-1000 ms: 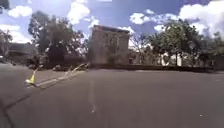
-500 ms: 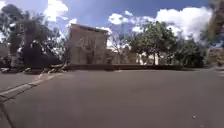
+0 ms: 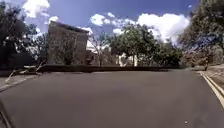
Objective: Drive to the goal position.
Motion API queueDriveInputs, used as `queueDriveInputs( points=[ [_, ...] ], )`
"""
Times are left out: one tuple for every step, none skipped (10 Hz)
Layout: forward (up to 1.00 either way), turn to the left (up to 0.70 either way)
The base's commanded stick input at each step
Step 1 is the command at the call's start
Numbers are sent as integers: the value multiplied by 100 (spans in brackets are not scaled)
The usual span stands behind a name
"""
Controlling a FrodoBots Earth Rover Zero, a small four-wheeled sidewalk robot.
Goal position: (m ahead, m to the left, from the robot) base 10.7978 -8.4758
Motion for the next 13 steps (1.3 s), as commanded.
queueDriveInputs(
  points=[
    [50, -50],
    [50, -50],
    [50, -50],
    [50, 0],
    [50, 0],
    [50, 0],
    [50, 0],
    [50, -22],
    [50, -48],
    [50, -50],
    [50, -50],
    [50, -50],
    [50, -50]
  ],
)
